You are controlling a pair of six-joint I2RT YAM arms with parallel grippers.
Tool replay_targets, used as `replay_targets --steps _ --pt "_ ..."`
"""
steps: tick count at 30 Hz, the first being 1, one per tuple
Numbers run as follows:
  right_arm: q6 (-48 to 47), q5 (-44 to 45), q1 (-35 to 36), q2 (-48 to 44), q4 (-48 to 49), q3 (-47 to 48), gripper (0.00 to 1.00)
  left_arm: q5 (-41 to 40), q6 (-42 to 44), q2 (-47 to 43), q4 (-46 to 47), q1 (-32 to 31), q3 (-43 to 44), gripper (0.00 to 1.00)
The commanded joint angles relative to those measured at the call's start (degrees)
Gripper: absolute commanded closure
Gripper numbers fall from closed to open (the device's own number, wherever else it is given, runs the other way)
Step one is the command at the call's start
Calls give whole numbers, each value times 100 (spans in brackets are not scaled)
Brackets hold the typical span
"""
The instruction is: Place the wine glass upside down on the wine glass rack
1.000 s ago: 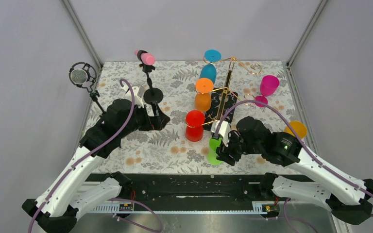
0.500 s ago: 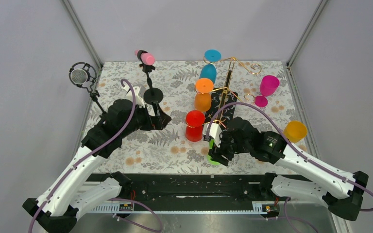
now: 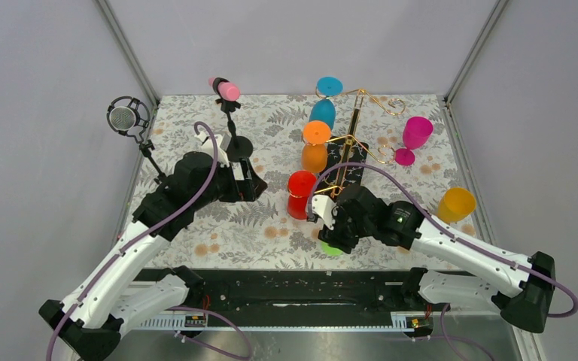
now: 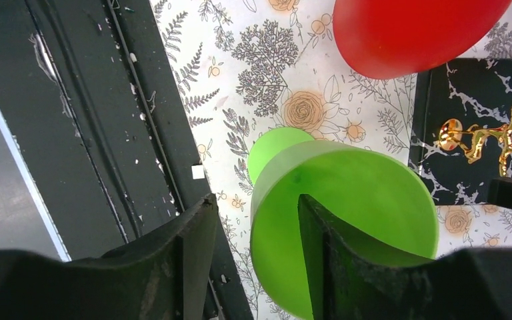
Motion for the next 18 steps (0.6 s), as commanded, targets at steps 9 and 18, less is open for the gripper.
replay_targets --steps 9,18 --pt "-180 232 30 292 356 -121 80 -30 -23 91 99 27 133 2" --pt "31 148 31 154 635 -361 85 -225 -193 143 217 24 83 2"
